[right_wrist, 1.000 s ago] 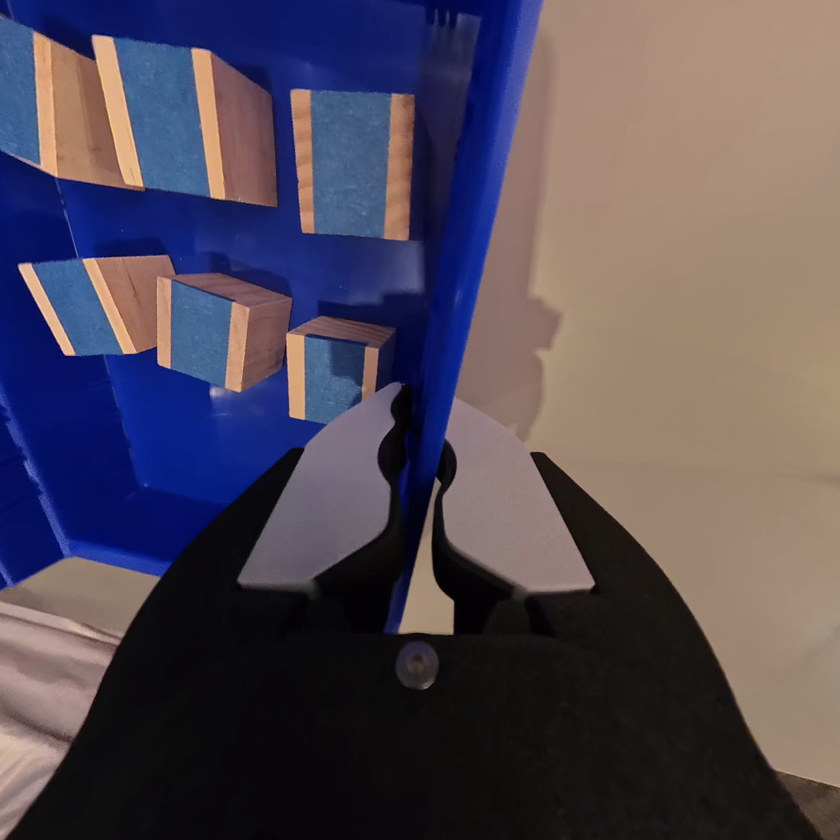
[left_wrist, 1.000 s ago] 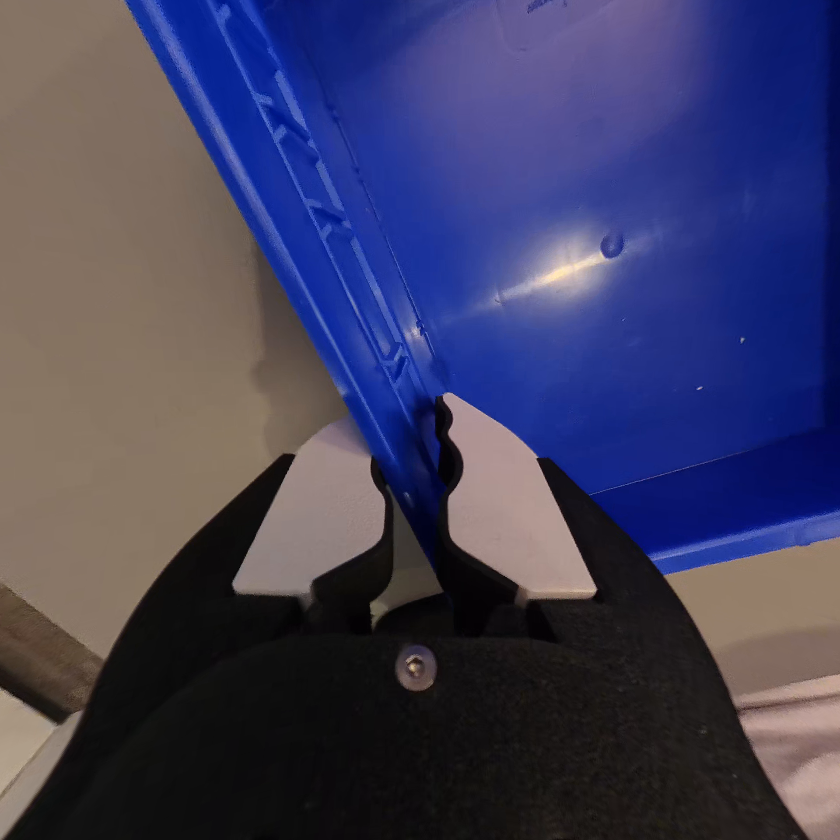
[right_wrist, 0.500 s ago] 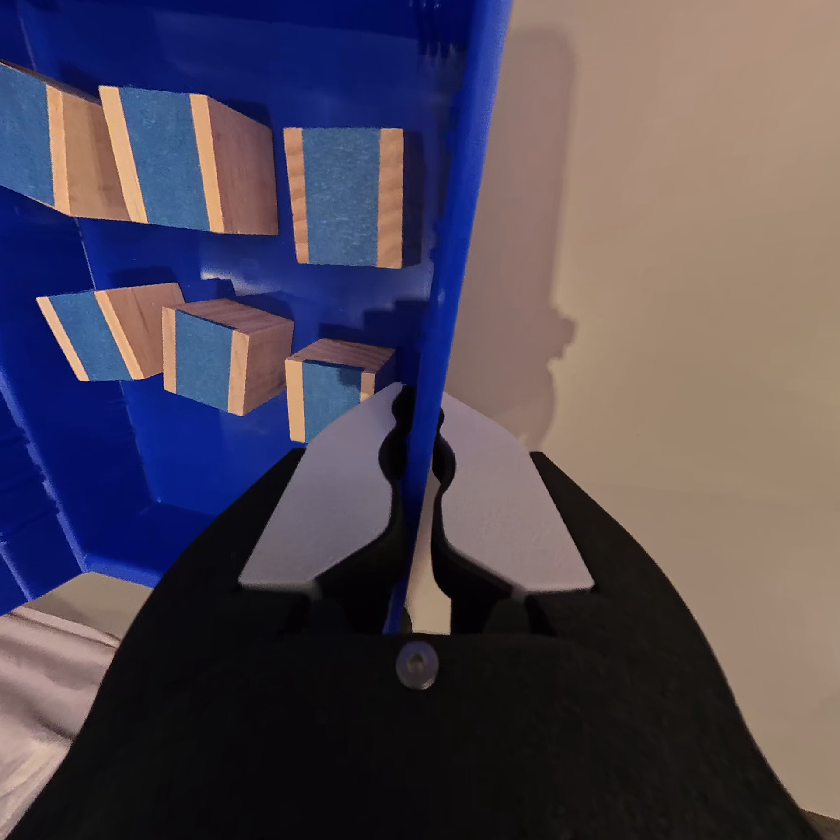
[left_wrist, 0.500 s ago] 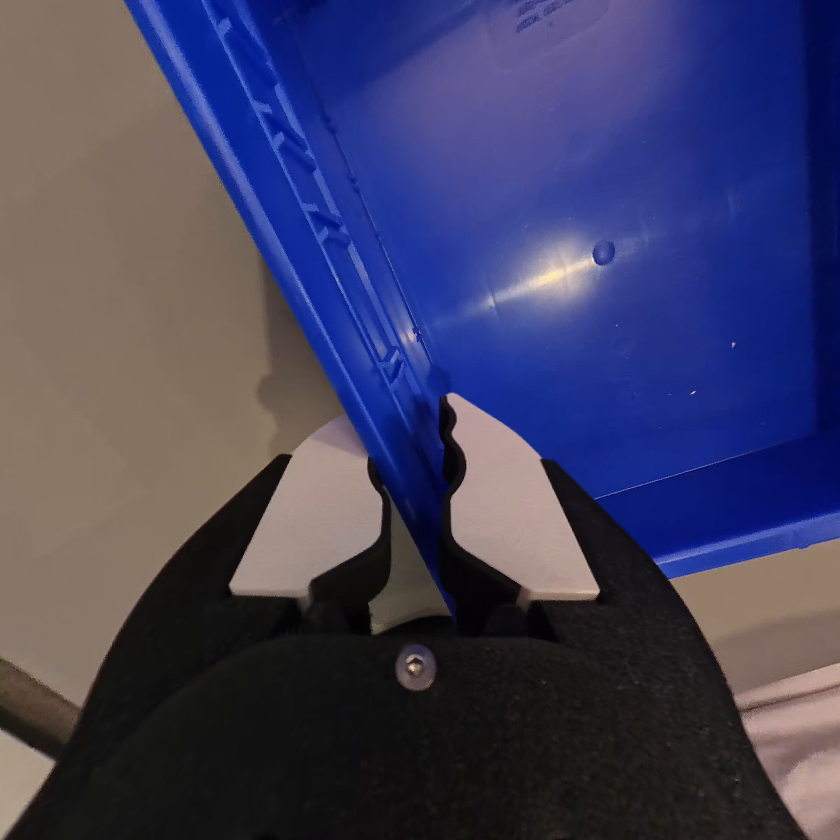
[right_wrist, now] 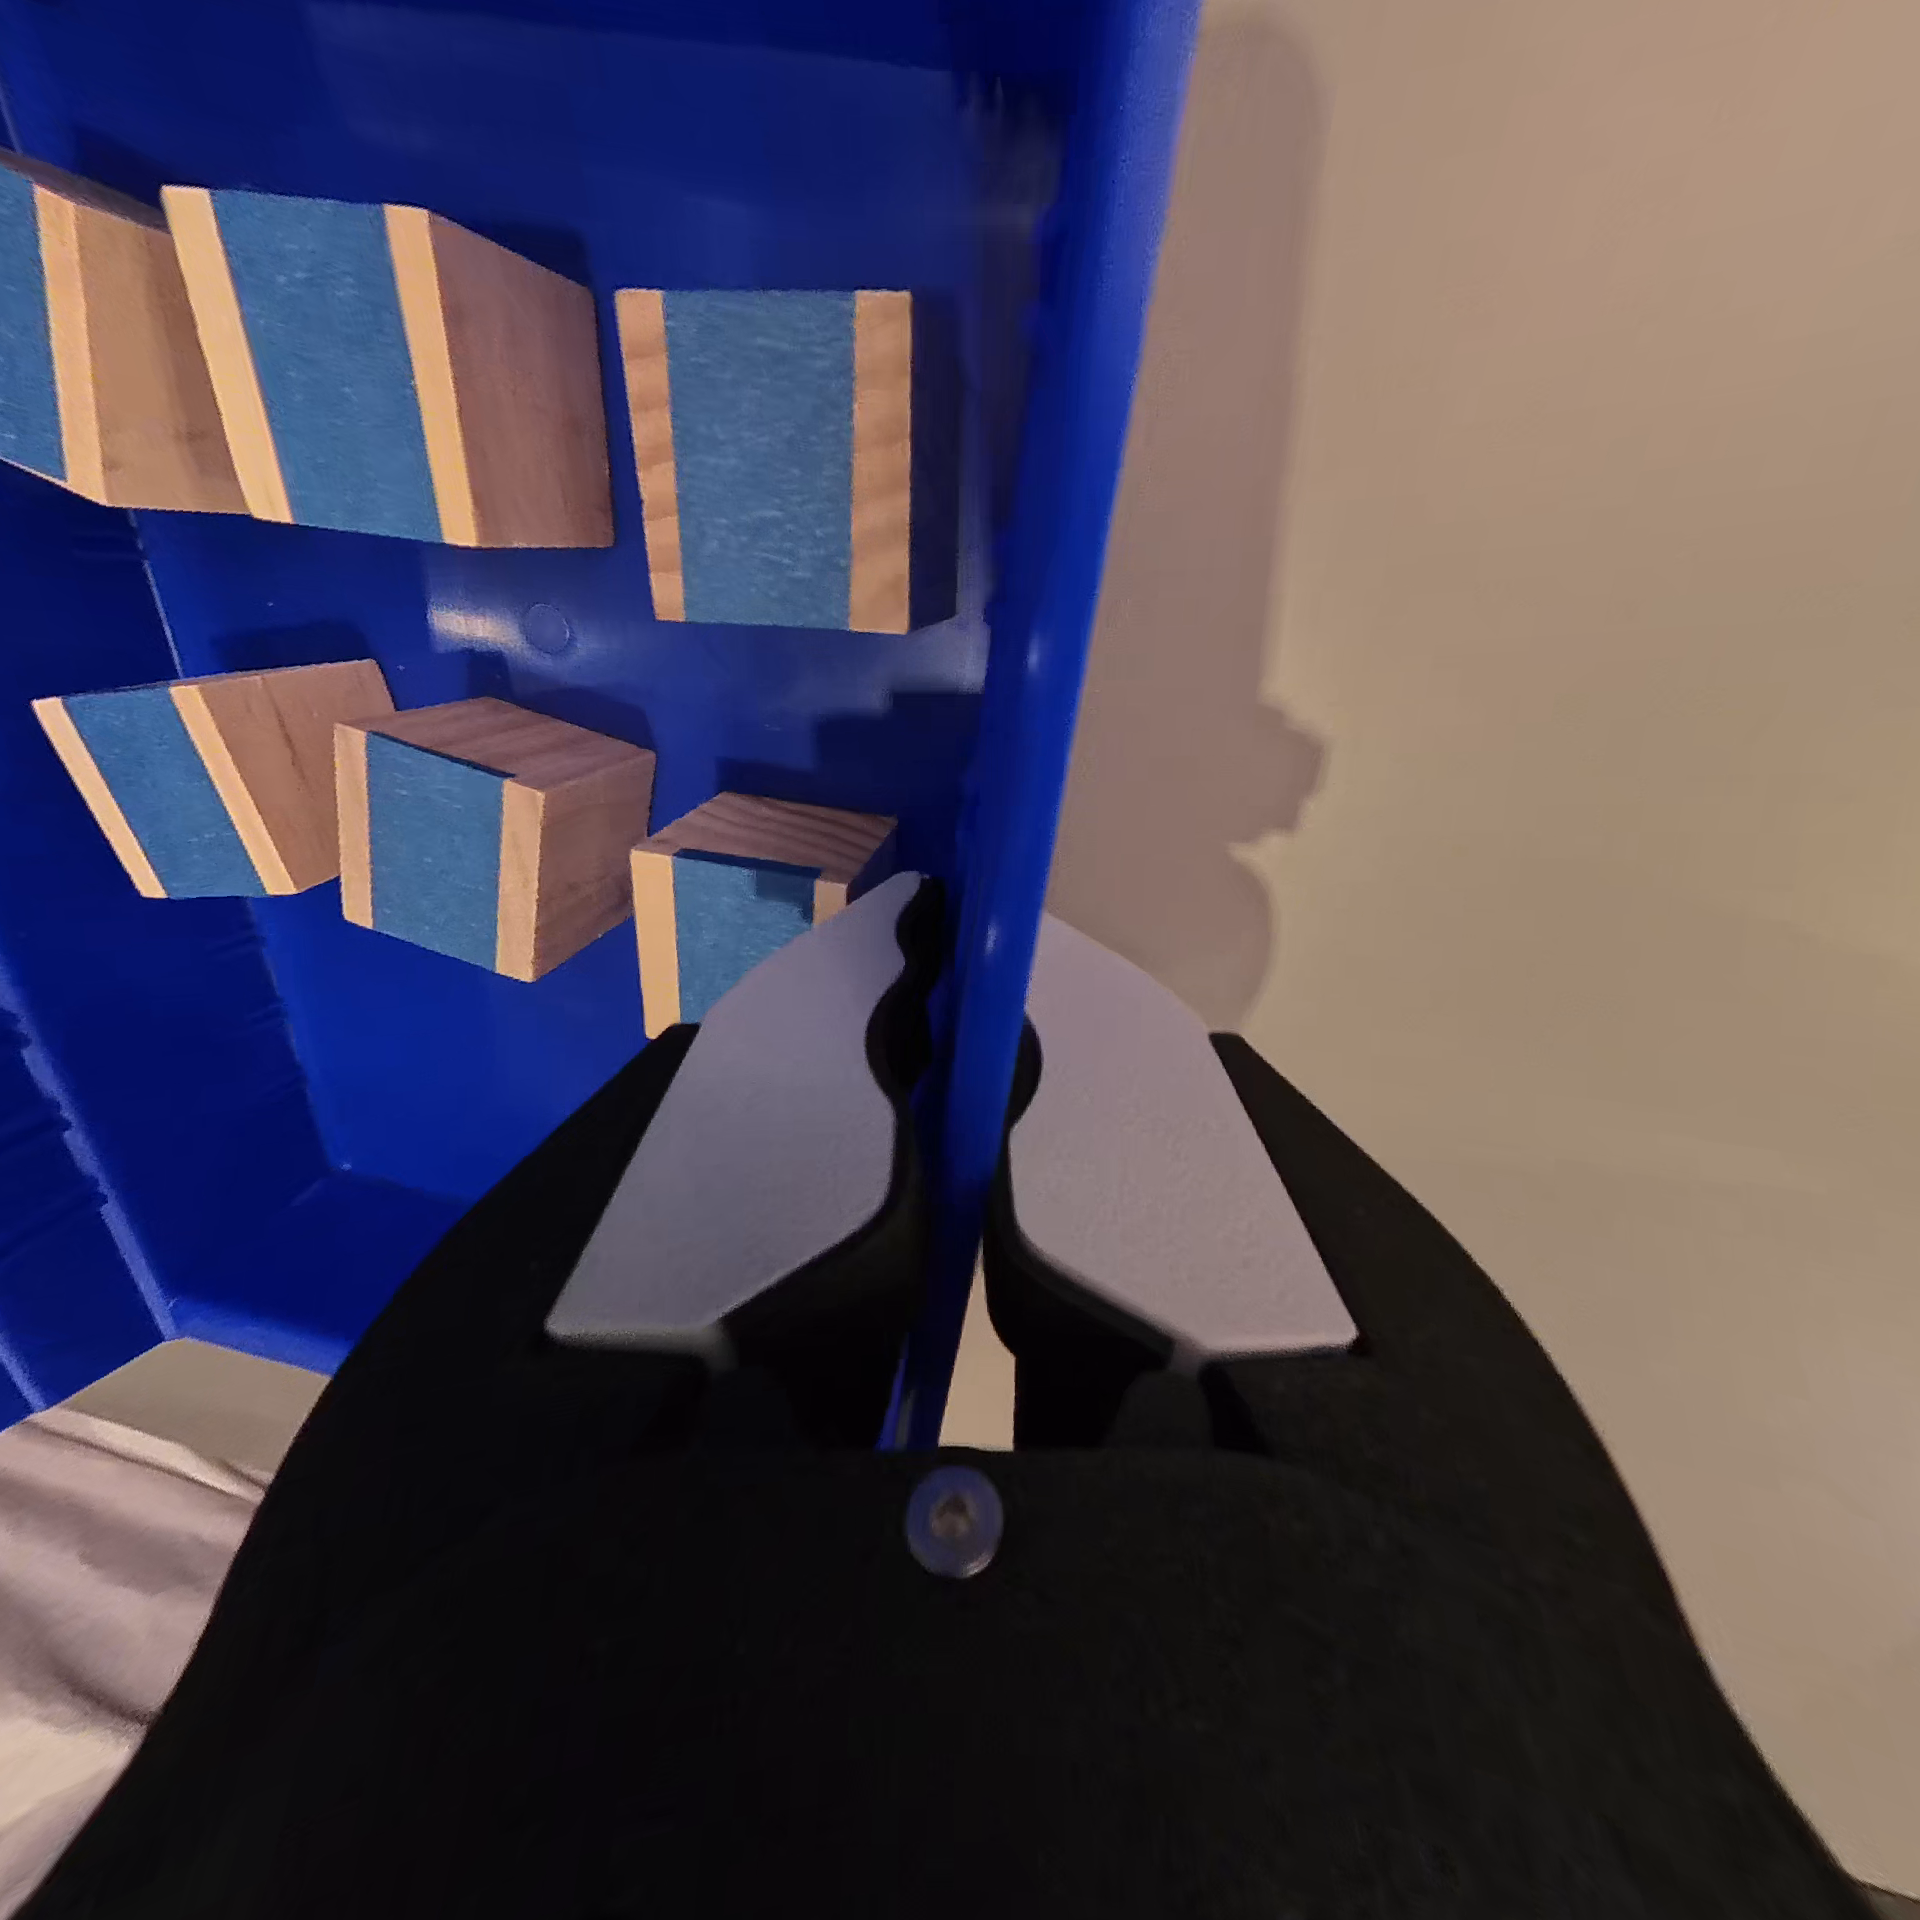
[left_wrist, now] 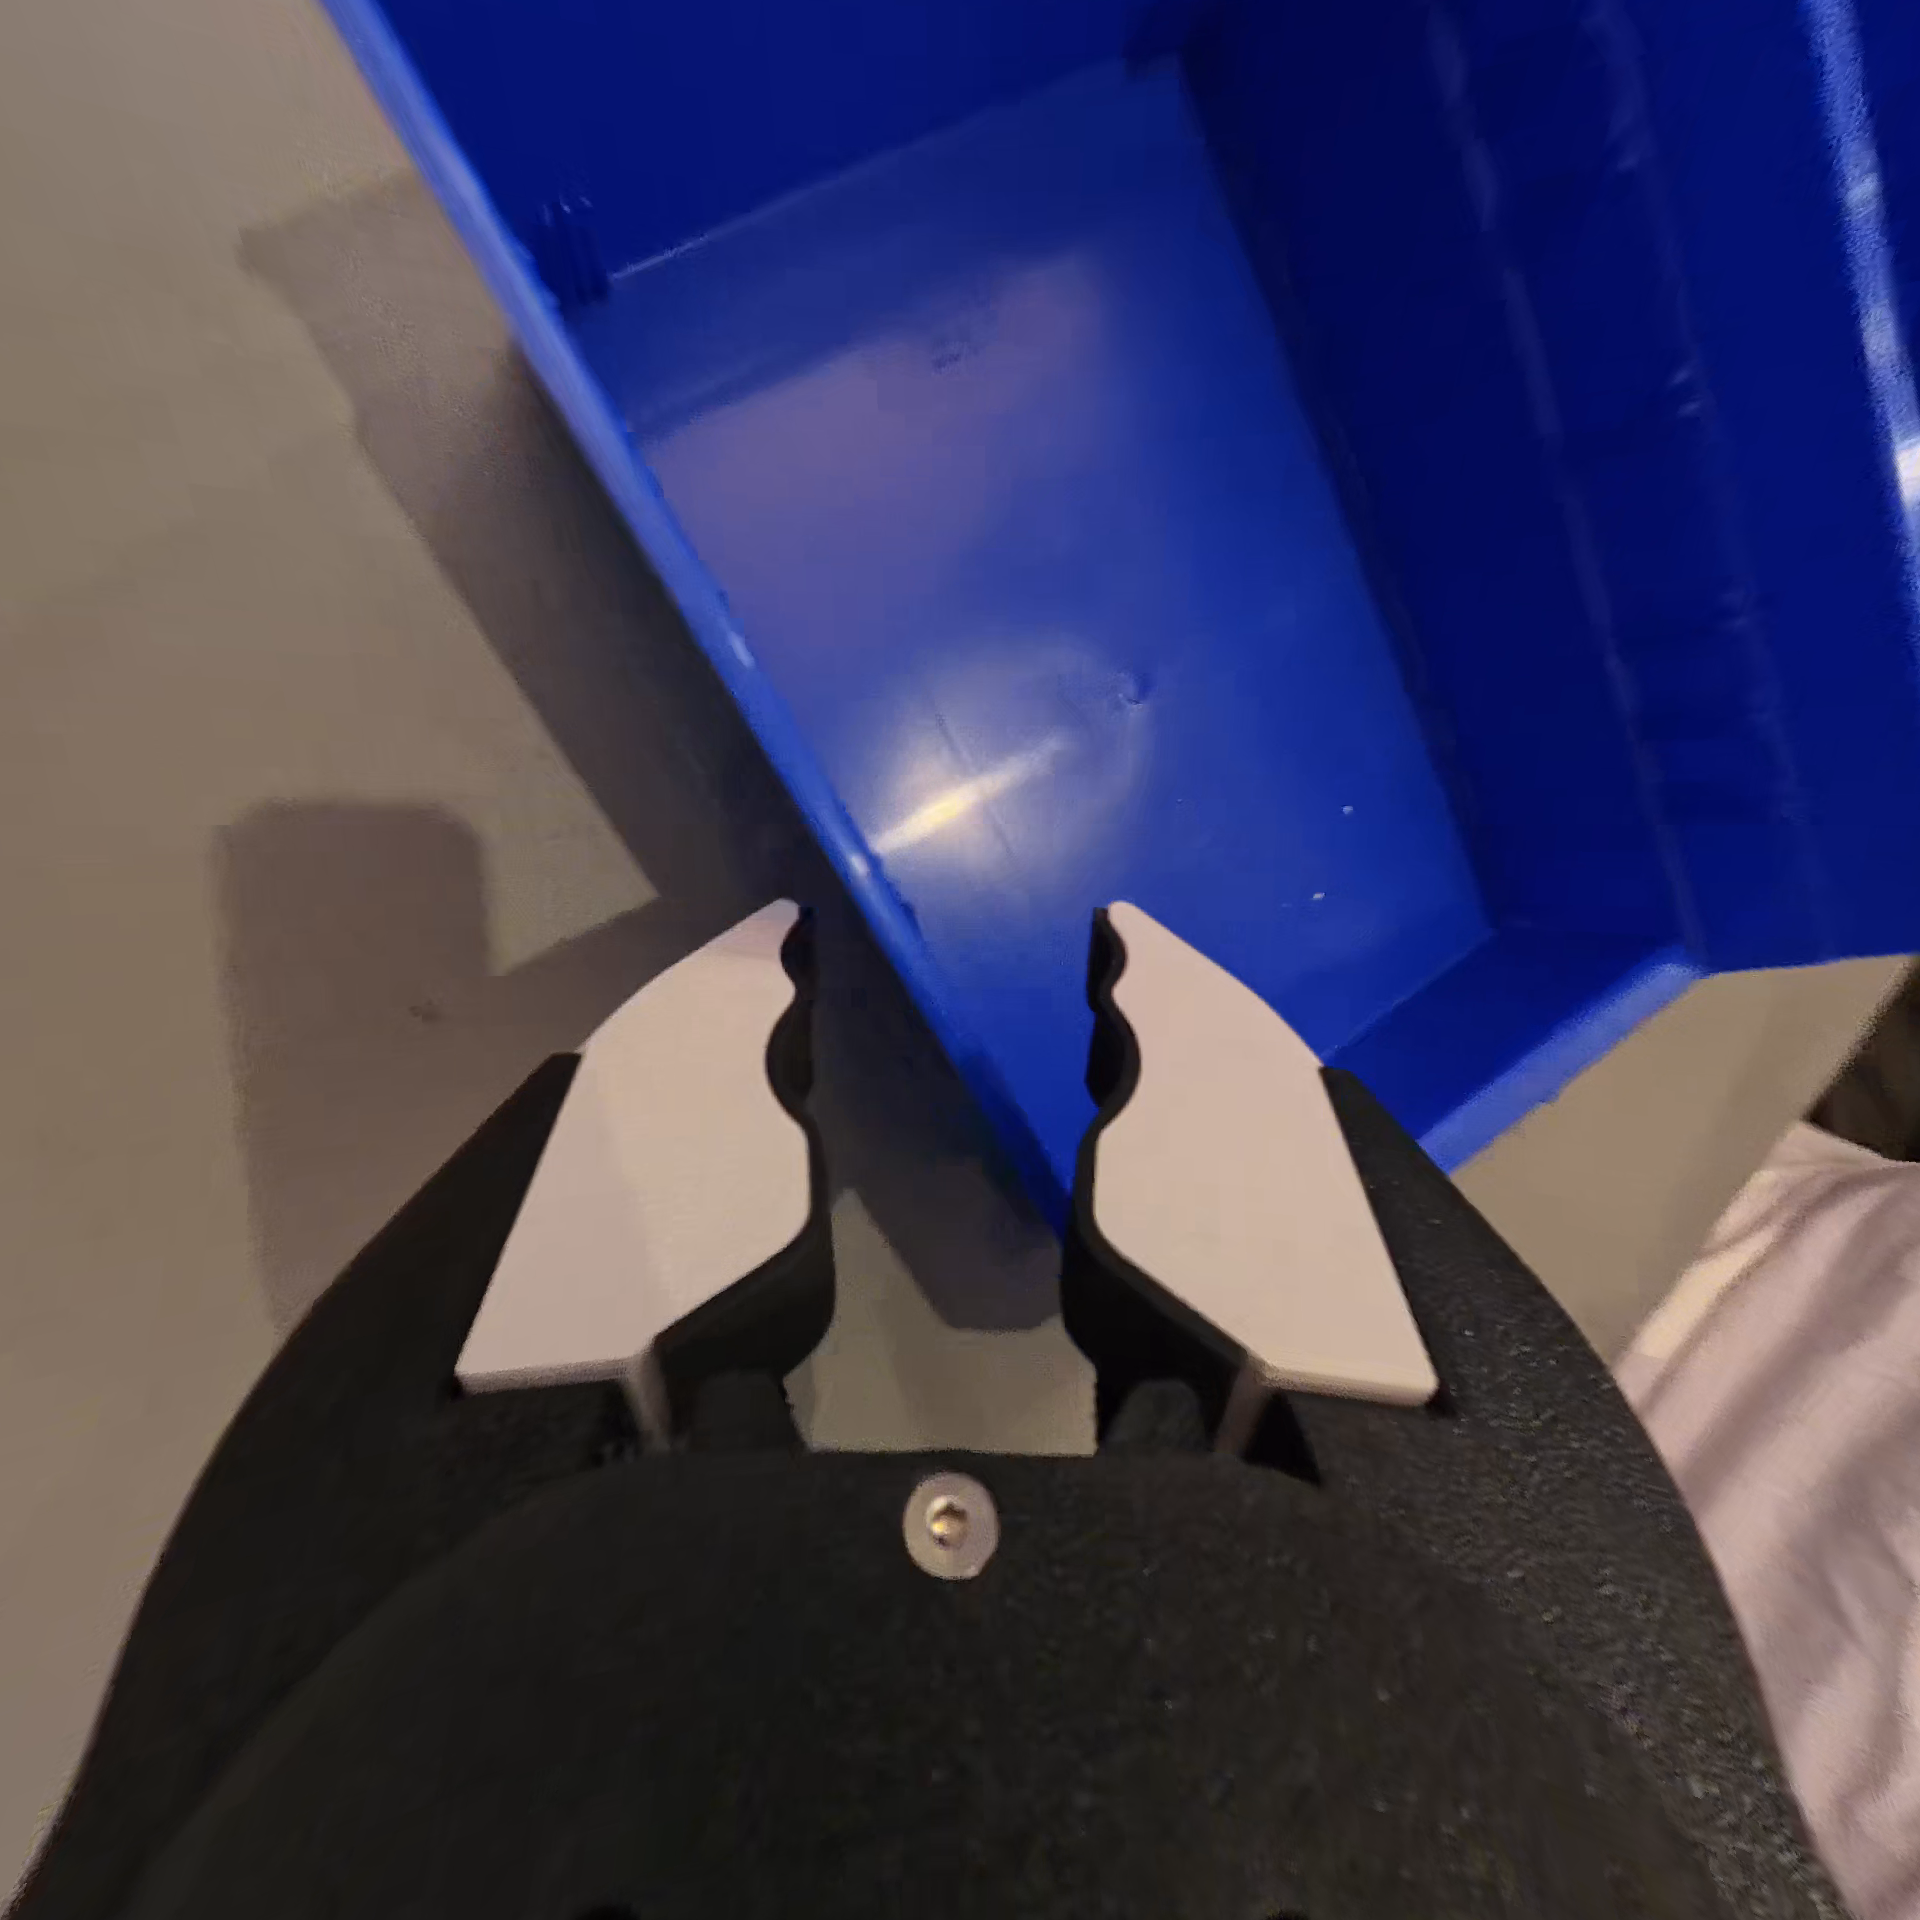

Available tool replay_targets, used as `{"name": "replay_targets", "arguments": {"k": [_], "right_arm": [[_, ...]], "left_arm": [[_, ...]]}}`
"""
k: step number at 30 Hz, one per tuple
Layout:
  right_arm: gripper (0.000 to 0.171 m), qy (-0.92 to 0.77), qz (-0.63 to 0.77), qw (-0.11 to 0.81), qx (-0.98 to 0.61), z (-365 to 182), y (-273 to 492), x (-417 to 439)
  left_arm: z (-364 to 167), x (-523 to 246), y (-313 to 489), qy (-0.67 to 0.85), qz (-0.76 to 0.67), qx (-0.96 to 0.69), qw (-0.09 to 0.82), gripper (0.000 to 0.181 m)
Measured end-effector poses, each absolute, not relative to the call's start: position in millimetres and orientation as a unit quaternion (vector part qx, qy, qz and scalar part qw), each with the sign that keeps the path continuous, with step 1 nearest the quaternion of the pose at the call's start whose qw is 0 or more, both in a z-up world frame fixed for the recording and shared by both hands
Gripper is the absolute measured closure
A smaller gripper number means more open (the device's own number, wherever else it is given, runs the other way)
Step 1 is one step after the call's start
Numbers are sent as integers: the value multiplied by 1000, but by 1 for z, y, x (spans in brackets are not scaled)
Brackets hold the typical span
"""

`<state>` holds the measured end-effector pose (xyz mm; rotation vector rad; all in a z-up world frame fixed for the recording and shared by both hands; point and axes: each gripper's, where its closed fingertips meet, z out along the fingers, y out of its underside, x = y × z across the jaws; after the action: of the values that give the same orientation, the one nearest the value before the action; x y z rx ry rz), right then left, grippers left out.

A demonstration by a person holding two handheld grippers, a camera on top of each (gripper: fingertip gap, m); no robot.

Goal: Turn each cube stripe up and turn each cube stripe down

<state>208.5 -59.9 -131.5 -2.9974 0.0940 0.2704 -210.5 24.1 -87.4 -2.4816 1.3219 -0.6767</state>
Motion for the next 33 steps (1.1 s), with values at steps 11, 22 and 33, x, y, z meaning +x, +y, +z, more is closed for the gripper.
{"name": "replay_targets", "arguments": {"k": [11, 22, 33], "right_arm": [[165, 2, 108, 32, -994, -130, -63, 235], [165, 56, 103, 34, -992, -78, -102, 278], [166, -48, 48, 64, -996, 87, -45, 162]], "left_arm": [[48, -312, 72, 342, -314, -803, 374, 132], [124, -461, 59, 204, -238, -762, 566, 140], [121, -478, 51, 176, -236, -779, 553, 142]]}}
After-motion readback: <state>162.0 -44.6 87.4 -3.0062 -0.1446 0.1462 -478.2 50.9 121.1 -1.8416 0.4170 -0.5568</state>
